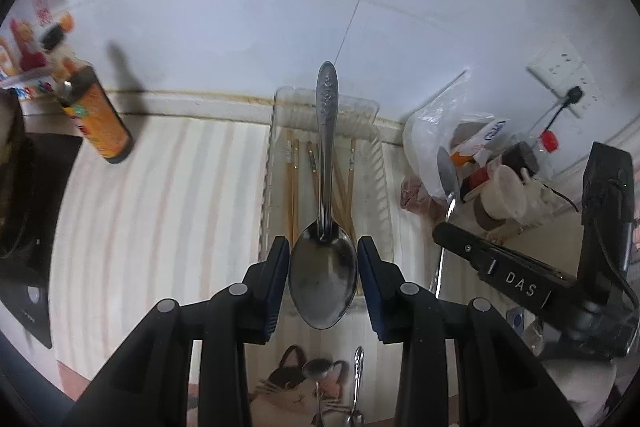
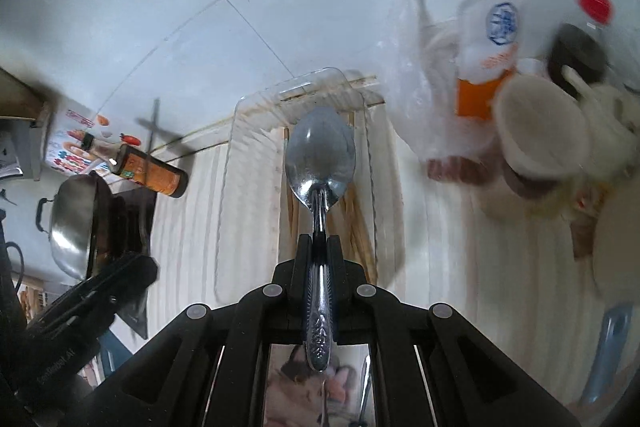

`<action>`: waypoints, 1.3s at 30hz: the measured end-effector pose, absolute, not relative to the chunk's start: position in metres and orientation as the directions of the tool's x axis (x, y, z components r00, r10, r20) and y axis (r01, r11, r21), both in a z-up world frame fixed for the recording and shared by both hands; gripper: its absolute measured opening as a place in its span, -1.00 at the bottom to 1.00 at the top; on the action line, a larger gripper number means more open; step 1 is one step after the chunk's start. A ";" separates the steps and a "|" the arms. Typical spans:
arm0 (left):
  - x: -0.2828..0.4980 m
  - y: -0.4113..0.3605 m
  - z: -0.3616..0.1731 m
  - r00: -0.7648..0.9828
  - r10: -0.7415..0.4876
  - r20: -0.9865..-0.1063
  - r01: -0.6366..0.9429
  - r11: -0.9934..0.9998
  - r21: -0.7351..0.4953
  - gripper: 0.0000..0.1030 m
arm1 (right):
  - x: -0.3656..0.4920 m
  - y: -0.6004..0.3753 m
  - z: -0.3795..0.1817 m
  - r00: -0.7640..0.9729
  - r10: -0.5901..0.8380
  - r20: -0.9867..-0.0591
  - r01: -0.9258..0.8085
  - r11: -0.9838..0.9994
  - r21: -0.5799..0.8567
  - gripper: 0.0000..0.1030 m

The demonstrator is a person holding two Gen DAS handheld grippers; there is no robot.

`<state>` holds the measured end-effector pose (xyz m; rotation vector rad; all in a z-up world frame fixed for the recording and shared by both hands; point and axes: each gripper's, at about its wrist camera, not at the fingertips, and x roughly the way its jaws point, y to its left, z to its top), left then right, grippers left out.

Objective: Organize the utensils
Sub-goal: 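Drop both spoons into the basket by opening both tools, then grasp a dark spoon with the left tool while the right tool grasps a steel spoon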

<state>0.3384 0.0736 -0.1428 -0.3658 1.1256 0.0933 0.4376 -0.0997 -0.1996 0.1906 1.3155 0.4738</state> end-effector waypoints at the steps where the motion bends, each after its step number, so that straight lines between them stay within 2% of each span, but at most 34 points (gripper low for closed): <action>1: 0.345 0.074 -0.147 0.423 -0.114 -0.899 -0.256 0.937 -0.239 -0.37 | 0.444 -0.094 -0.205 0.156 0.435 -0.887 -0.234 0.889 0.394 -0.86; 4: 0.358 0.076 -0.157 0.391 -0.109 -0.914 -0.274 0.934 -0.229 -0.36 | 0.457 -0.086 -0.219 0.130 0.414 -0.901 -0.225 0.897 0.380 -0.84; 7: 0.354 0.079 -0.158 0.399 -0.088 -0.913 -0.282 0.935 -0.214 -0.35 | 0.460 -0.088 -0.223 0.128 0.423 -0.897 -0.223 0.894 0.389 -0.52; 9: 0.341 0.082 -0.157 0.407 -0.050 -0.912 -0.305 0.934 -0.188 -0.23 | 0.453 -0.099 -0.221 0.148 0.423 -0.894 -0.215 0.896 0.388 -0.51; 12: 0.316 0.087 -0.156 0.416 0.034 -0.909 -0.343 0.931 -0.122 0.10 | 0.434 -0.116 -0.216 0.171 0.400 -0.900 -0.209 0.908 0.363 -0.51; 14: 0.297 0.089 -0.158 0.425 0.092 -0.900 -0.358 0.931 -0.074 0.43 | 0.415 -0.127 -0.213 0.184 0.371 -0.910 -0.212 0.919 0.332 -0.50; 15: 0.283 0.089 -0.161 0.423 0.143 -0.895 -0.375 0.926 -0.029 0.52 | 0.403 -0.133 -0.213 0.185 0.353 -0.917 -0.211 0.926 0.314 -0.48; 17: 0.260 0.090 -0.168 0.426 0.201 -0.882 -0.395 0.918 0.019 0.89 | 0.379 -0.142 -0.217 0.172 0.319 -0.932 -0.210 0.936 0.281 -0.37; 18: 0.248 0.090 -0.174 0.424 0.218 -0.879 -0.395 0.918 0.038 0.97 | 0.366 -0.146 -0.222 0.153 0.308 -0.939 -0.207 0.939 0.275 -0.34; 26: 0.180 0.096 -0.260 0.234 0.269 -0.934 -0.396 0.904 0.161 1.00 | 0.273 -0.147 -0.295 -0.067 0.241 -0.968 -0.172 0.953 0.249 -0.31; 30: 0.158 0.094 -0.297 0.140 0.275 -0.951 -0.396 0.896 0.200 1.00 | 0.254 -0.127 -0.314 -0.085 0.202 -0.976 -0.197 0.956 0.216 -0.31; 33: 0.148 0.094 -0.311 0.100 0.272 -0.957 -0.394 0.894 0.213 1.00 | 0.246 -0.106 -0.328 -0.079 0.108 -0.991 -0.253 0.959 0.125 -0.31; 34: 0.148 0.093 -0.312 0.096 0.265 -0.959 -0.392 0.896 0.209 1.00 | 0.242 -0.099 -0.326 -0.044 0.079 -0.996 -0.283 0.955 0.088 -0.36; 35: 0.147 0.093 -0.312 0.097 0.261 -0.961 -0.389 0.898 0.205 1.00 | 0.240 -0.095 -0.326 -0.028 0.038 -0.999 -0.308 0.950 0.044 -0.71; 36: 0.147 0.090 -0.311 0.100 0.255 -0.962 -0.383 0.902 0.200 1.00 | 0.239 -0.095 -0.325 -0.013 0.018 -1.000 -0.313 0.949 0.021 -0.86; 39: 0.152 0.078 -0.307 0.119 0.222 -0.968 -0.359 0.918 0.166 1.00 | 0.240 -0.116 -0.322 -0.007 0.002 -1.000 -0.293 0.956 0.004 -0.87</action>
